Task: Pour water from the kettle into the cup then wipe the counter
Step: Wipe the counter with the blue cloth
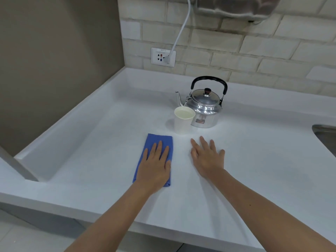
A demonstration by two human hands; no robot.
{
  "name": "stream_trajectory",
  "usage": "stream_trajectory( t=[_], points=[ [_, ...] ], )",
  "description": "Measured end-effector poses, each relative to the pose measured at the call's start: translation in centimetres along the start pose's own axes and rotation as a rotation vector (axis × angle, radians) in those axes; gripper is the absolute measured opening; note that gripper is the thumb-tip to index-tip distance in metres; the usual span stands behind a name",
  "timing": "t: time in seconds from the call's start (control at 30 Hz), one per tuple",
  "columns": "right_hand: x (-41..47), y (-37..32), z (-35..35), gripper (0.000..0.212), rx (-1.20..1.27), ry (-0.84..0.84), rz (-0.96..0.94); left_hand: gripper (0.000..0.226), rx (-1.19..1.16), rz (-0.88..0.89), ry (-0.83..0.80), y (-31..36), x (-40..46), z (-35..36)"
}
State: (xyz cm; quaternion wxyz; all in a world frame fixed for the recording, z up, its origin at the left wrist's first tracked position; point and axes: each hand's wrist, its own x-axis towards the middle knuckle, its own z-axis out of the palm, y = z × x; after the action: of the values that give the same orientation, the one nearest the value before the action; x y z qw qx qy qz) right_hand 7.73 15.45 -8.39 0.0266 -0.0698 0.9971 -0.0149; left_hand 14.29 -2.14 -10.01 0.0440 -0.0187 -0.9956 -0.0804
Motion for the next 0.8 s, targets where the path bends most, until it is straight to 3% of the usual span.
stream_trajectory(
  t=[0.23,0.57,0.8],
  points=[
    [-0.6,0.2,0.2,0.048,0.021,0.011,-0.012,0.053,0.035,-0.234,0.008,-3.1,2.2,-1.0],
    [-0.4,1.0,-0.1,0.048,-0.004,0.019,-0.051,0.055,-0.016,-0.168,-0.010,4.1,2.3,0.6],
    [-0.7,1.0,0.2,0.047,0.055,0.027,-0.048,0.053,0.007,-0.238,0.023,-1.8,2.6,-0.8]
  ],
)
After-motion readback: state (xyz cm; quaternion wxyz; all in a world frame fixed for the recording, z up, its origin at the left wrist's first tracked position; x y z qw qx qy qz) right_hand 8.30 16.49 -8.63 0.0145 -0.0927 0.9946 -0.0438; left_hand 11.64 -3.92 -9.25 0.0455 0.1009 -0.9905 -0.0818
